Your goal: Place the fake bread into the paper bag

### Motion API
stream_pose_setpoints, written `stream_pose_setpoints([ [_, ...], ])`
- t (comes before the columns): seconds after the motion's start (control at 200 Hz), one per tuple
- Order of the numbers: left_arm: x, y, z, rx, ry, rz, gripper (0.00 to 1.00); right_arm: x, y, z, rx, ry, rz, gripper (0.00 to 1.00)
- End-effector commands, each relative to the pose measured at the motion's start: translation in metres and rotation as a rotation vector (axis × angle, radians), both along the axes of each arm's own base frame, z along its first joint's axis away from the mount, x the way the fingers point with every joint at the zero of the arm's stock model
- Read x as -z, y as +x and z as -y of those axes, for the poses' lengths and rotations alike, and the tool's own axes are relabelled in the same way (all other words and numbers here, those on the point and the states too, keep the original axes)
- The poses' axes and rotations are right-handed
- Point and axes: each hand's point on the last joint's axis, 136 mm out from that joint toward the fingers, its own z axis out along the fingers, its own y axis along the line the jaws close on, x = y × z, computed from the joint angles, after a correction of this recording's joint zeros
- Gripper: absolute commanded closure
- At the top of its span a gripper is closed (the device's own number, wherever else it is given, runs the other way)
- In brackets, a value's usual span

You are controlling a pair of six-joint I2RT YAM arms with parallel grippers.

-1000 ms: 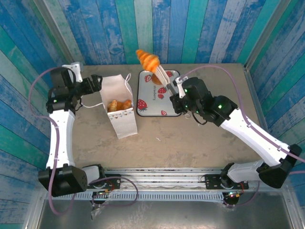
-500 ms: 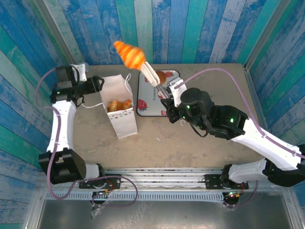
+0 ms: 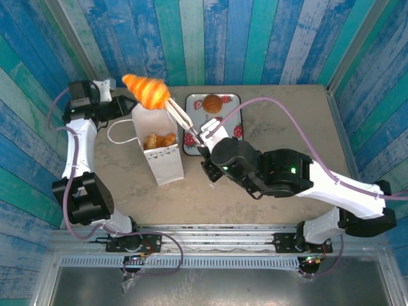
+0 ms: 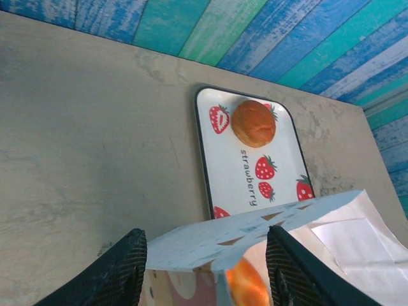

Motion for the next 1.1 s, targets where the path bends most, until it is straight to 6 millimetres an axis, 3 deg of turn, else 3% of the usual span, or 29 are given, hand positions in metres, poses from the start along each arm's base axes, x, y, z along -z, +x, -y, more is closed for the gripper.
stream_pose_setpoints([
  [0.0, 0.003, 0.003, 0.005, 0.045, -0.025, -0.009, 0.49, -0.001, 0.002, 0.008, 0.069, -0.052, 0.014, 0.99],
  [0.336, 0.010, 0.006, -0.003, 0.025, -0.025, -0.030, 0.66, 0.036, -0.003, -0.014, 0.061, -0.182, -0.055, 0.99],
  [0.711, 0.015, 0.005, -0.006, 0.017, -0.026, -0.041, 0.70, 0.075, -0.003, -0.020, 0.080, -0.333, -0.090, 0.99],
  [1.097, 0.010, 0.003, -0.006, 0.012, -0.023, -0.030, 0.71, 0.094, 0.008, -0.013, 0.144, -0.404, -0.107, 0.99],
])
